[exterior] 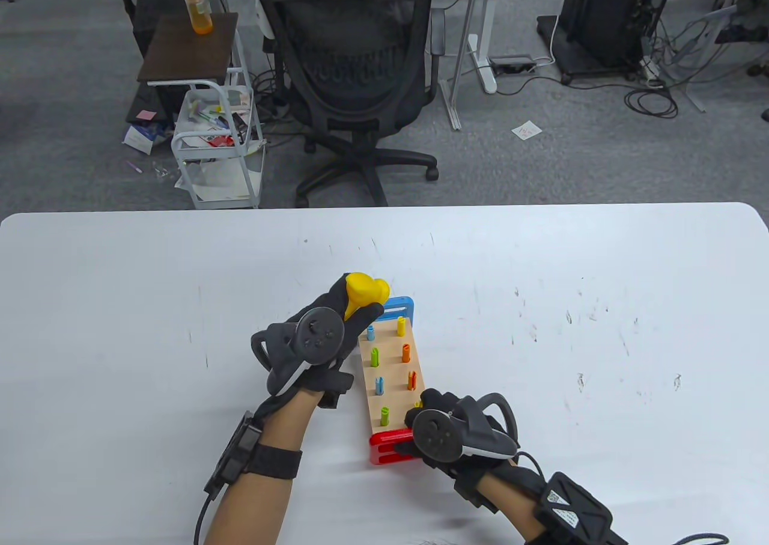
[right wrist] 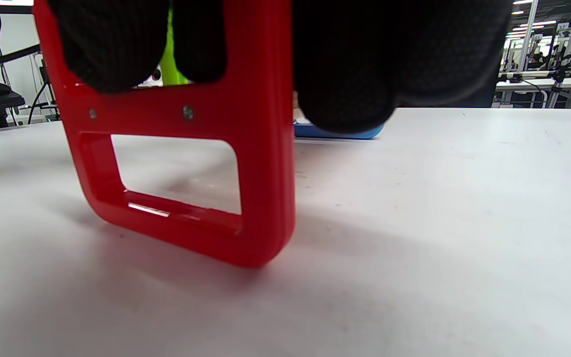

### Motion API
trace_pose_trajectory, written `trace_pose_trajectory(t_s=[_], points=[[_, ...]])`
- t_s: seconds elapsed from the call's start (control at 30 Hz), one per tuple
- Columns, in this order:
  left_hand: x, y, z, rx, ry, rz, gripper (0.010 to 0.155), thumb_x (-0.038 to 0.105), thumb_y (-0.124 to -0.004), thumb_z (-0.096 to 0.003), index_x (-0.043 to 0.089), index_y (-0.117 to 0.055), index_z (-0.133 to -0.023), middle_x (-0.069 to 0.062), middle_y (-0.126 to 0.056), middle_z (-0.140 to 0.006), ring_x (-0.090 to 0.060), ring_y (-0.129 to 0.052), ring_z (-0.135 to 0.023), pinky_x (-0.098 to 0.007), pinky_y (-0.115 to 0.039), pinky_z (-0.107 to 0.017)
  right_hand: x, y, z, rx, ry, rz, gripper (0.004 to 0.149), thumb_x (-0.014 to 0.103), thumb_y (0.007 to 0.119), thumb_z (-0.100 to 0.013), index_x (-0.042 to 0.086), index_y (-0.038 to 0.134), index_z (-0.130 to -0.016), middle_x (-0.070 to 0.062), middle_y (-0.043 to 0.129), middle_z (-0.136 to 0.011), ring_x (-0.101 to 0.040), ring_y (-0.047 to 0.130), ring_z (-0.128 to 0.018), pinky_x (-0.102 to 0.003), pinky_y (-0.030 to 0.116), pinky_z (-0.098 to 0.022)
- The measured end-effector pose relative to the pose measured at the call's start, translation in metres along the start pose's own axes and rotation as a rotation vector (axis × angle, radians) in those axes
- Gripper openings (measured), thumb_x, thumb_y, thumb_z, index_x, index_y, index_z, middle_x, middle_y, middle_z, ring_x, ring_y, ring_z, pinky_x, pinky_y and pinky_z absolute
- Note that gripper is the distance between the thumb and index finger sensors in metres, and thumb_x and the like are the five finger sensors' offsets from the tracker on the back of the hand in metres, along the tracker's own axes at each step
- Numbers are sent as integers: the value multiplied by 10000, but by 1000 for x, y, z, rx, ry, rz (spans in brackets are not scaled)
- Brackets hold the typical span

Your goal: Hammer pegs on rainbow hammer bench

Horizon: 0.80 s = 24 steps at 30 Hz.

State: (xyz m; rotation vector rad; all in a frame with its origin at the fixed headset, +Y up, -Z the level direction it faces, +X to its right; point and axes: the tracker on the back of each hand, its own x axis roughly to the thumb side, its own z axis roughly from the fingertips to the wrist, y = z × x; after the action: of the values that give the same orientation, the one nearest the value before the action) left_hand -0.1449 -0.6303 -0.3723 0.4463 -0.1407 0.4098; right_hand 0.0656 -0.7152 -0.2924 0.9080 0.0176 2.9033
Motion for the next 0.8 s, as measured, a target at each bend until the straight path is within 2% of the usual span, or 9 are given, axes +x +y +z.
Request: trace_pose_trajectory(t_s=[0.1, 0.17, 0.23, 0.3, 0.33, 0.4, 0.6, 0.7, 0.8], points=[[-2, 6, 3, 93, -32, 21, 738, 766, -638, -449, 345, -700, -1053, 54, -1021, -661, -163, -1112, -409, -301, -947, -280, 0, 0, 0, -1, 0, 1, 378, 502, 751, -542, 167, 838, -692, -196, 809, -787, -361, 933, -581, -562, 798, -502], [-7, -8, 5, 95, -51, -5, 741, 766, -637, -448, 346, -691, -1055, 56, -1019, -664, -164, -1110, -414, -302, -947, -284, 0, 0, 0, 3, 0, 4, 376, 501, 748, -545, 168, 837, -693, -195, 807, -789, -362, 932, -583, -563, 797, -504], [-13, -36, 5, -40, -55, -120, 739, 759, -653, -444, 338, -713, -1048, 40, -1027, -651, -177, -1112, -396, -311, -944, -269, 0, 0, -1, 1, 0, 5, 375, 500, 748, -546, 166, 837, -691, -194, 808, -787, -363, 932, -583, -564, 797, -503], [-18, -70, 5, -352, 25, -403, 737, 758, -666, -435, 341, -742, -1038, 42, -1040, -636, -178, -1117, -378, -311, -945, -258, 0, 0, -1, 0, 0, 5, 375, 500, 747, -547, 166, 837, -692, -194, 810, -788, -362, 932, -584, -564, 797, -503], [-20, -71, 9, -397, 47, -532, 735, 807, -570, -439, 410, -652, -1052, 148, -1011, -669, -68, -1125, -425, -222, -974, -296, 0, 0, -1, 0, 0, 6, 375, 500, 746, -547, 166, 836, -692, -193, 809, -787, -362, 932, -583, -563, 797, -504], [-20, -64, 7, -196, -1, -359, 734, 762, -664, -424, 351, -744, -1027, 59, -1046, -616, -162, -1123, -360, -299, -951, -243, 0, 0, -1, -1, 0, 7, 374, 499, 747, -547, 166, 837, -693, -195, 810, -788, -363, 932, -584, -563, 797, -504], [-6, -7, 3, 27, -25, -58, 737, 770, -642, -440, 353, -715, -1043, 64, -1032, -640, -156, -1114, -390, -293, -948, -267, 0, 0, -1, -3, -1, 9, 375, 499, 745, -548, 166, 836, -693, -193, 810, -787, -362, 933, -583, -564, 797, -503], [-4, -6, 4, 50, -47, -39, 736, 770, -640, -441, 353, -708, -1044, 66, -1027, -645, -156, -1111, -402, -295, -948, -275, 0, 0, -1, -2, -1, 10, 374, 499, 745, -549, 166, 835, -694, -194, 809, -788, -362, 933, -584, -564, 797, -504], [-7, -37, 5, -87, -51, -160, 736, 763, -652, -438, 345, -725, -1038, 54, -1031, -643, -166, -1114, -391, -303, -948, -266, 1, 0, -1, 0, -1, 11, 374, 499, 744, -549, 167, 835, -695, -193, 809, -789, -364, 932, -585, -564, 796, -505]])
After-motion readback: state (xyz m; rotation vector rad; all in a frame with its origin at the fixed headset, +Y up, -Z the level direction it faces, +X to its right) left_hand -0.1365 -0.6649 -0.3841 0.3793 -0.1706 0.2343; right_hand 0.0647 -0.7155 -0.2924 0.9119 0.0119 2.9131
